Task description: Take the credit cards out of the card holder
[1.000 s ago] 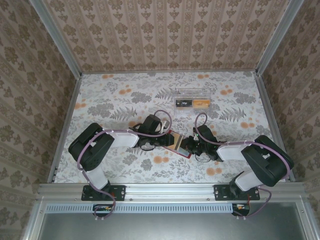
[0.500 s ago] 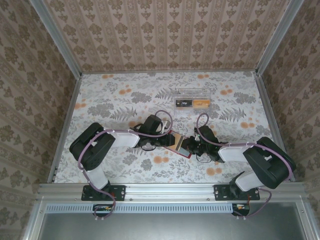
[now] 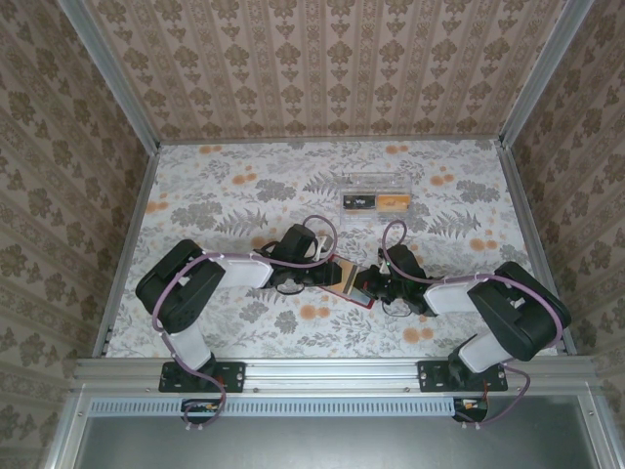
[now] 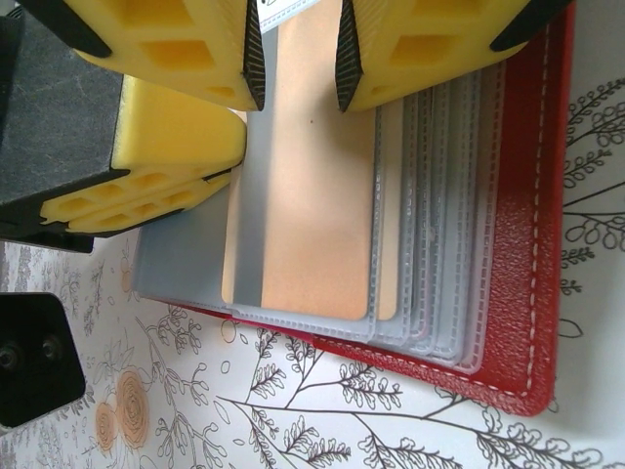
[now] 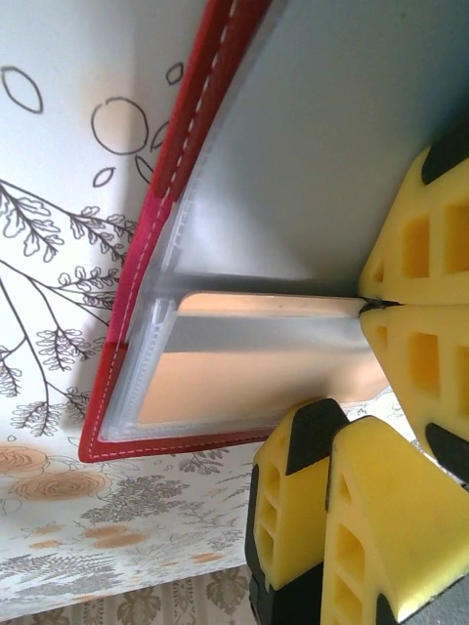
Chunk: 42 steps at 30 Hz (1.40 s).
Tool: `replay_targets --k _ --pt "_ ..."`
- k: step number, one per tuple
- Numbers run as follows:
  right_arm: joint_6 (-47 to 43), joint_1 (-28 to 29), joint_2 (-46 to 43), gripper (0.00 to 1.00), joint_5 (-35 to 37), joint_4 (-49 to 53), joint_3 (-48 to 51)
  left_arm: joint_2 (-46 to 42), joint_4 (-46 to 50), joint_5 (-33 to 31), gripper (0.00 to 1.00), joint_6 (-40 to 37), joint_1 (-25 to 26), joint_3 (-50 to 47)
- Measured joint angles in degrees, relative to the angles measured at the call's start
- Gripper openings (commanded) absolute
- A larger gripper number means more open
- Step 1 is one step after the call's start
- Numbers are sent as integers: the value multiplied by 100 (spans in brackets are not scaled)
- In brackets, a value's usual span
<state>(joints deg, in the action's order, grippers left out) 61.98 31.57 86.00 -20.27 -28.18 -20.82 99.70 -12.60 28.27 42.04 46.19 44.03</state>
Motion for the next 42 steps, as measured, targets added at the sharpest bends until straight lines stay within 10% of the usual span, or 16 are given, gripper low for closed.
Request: replay_targets --k 9,25,42 --pt "-7 -146 -238 0 2 11 221 35 111 -127 9 136 -35 0" --pt "-83 -496 -1108 0 7 570 647 48 127 -107 8 219 -133 -2" --pt "-1246 -809 -5047 0 514 4376 94 -76 304 -131 18 195 -173 0"
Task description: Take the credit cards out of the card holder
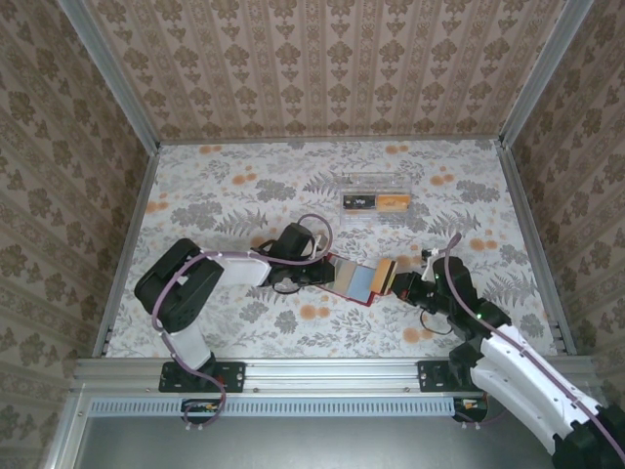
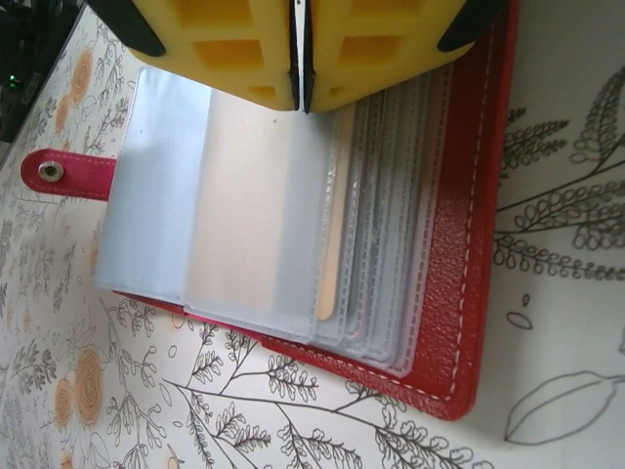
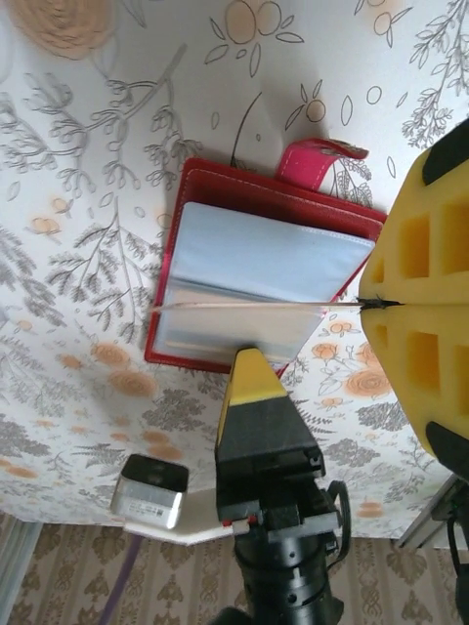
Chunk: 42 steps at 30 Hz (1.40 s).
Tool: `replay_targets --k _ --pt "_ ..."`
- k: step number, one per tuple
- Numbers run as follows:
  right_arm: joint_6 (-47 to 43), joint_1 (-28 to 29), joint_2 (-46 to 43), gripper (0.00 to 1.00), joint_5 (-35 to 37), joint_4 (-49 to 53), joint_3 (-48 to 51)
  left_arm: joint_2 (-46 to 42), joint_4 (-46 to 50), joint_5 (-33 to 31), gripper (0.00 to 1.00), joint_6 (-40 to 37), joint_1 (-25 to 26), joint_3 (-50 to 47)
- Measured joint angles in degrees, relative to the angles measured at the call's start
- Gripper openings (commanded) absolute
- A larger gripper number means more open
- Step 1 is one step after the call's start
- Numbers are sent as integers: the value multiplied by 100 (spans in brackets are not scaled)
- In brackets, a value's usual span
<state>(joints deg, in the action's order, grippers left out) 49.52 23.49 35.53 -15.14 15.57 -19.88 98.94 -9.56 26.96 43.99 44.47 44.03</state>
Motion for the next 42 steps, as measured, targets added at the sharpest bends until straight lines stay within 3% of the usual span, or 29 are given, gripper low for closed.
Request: replay_targets --k 3,7,14,19,26,34,42 --pt "-479 0 264 0 208 693 -732 -275 256 -63 34 -37 0 0" --pt "-1235 2 1027 0 487 1368 -1821 -962 546 -181 65 -166 -7 9" --pt "-3077 382 2450 0 1438 2100 -3569 -2761 1036 -629 89 -455 -109 -120" --pt "-4972 831 3145 0 2020 2234 -4214 -4251 1399 -1088 96 -581 -221 -645" --pt "-7464 868 4675 0 3451 2455 -5128 -5707 1864 -1563 100 -629 -332 -1370" --pt "-9580 846 5842 0 4363 2328 -5265 -6179 2354 -1805 100 -673 -337 -1495" --pt "-10625 509 6360 0 4496 1928 -5740 -6345 2448 -1941 100 -675 -369 -1600"
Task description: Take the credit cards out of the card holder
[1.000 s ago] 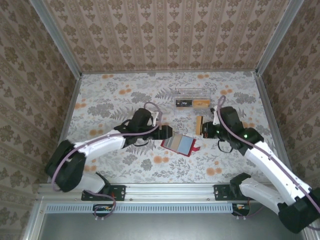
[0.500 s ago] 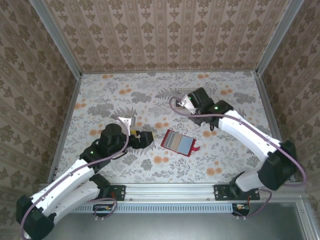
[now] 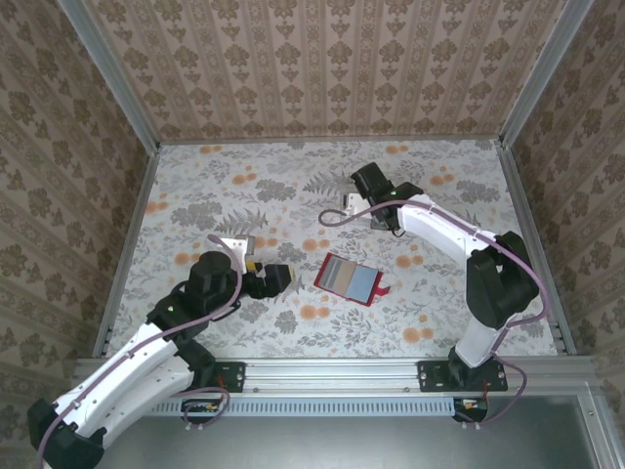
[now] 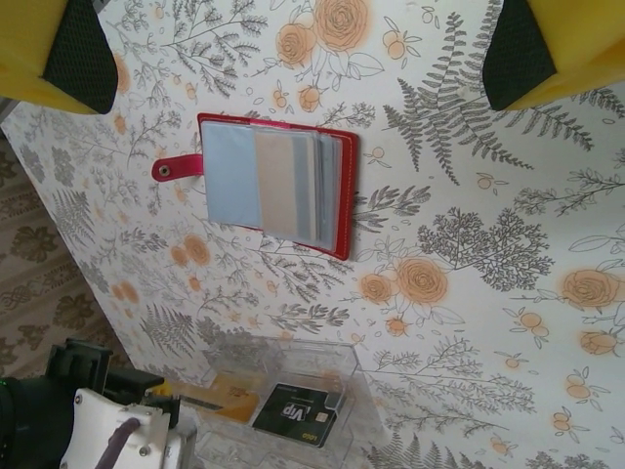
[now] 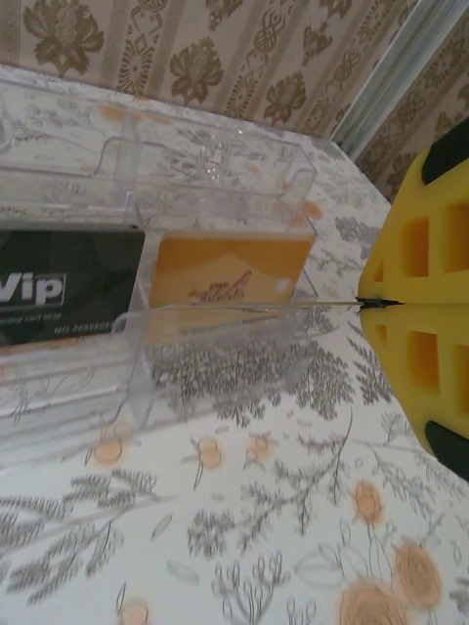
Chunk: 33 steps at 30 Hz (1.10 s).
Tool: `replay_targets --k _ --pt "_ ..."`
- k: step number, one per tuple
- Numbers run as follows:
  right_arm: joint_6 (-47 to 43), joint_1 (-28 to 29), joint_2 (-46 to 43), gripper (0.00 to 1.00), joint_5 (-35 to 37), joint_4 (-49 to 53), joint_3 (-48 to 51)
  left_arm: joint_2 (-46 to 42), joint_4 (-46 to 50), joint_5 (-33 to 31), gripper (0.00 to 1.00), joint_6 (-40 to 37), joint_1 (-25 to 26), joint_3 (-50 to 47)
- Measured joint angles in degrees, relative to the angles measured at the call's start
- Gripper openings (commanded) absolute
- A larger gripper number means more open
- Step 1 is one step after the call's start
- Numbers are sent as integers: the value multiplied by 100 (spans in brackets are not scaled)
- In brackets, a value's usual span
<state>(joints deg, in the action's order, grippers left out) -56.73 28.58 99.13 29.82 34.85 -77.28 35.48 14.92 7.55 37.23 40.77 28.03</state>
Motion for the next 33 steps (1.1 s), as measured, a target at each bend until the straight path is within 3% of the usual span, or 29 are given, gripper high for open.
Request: replay_targets --k 10,33 --pt "-393 -354 160 0 -74 -275 -52 0 22 -105 100 0 -4 -33" --pt "-1239 -1134 -678 0 -1939 -1554 1021 229 107 -208 100 4 -81 -33"
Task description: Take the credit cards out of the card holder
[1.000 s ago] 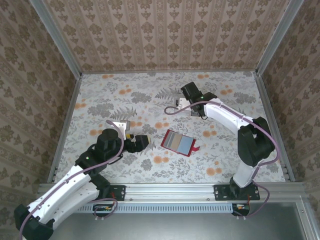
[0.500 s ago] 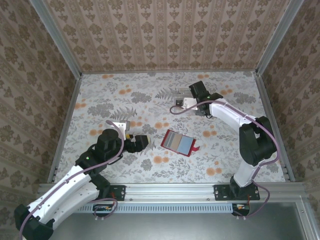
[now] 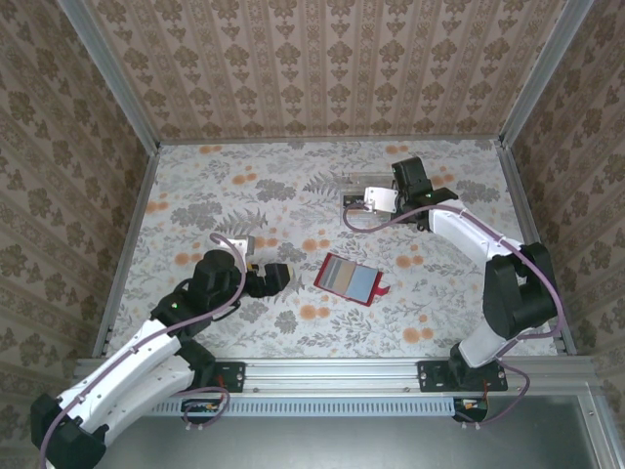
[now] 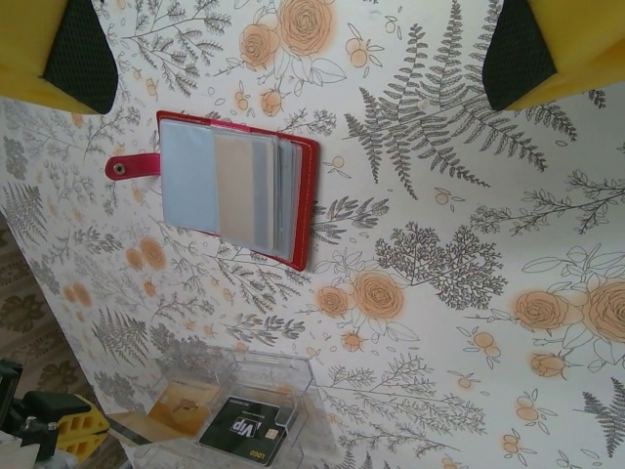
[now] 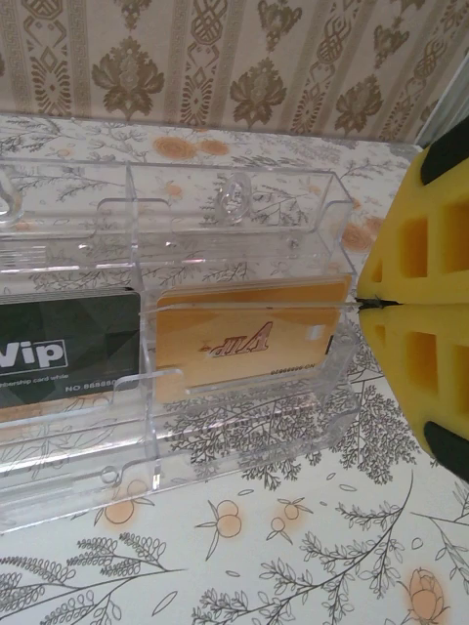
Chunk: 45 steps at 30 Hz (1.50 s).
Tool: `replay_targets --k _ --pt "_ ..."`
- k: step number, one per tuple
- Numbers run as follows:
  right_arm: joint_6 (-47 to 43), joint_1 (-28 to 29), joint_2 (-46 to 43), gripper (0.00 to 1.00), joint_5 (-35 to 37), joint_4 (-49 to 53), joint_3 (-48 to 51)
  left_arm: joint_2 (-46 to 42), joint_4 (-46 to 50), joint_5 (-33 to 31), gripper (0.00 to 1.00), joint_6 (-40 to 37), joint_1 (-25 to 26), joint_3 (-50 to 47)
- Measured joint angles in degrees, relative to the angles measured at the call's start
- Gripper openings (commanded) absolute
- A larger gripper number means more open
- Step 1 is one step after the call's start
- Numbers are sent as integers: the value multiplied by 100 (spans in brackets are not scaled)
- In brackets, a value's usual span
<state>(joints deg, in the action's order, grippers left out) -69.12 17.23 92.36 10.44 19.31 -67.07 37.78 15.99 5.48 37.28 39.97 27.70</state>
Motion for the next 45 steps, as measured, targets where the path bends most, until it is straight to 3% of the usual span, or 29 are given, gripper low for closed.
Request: replay_targets --k 45 --pt "-254 -166 684 0 74 -264 -103 201 31 -15 100 0 -223 0"
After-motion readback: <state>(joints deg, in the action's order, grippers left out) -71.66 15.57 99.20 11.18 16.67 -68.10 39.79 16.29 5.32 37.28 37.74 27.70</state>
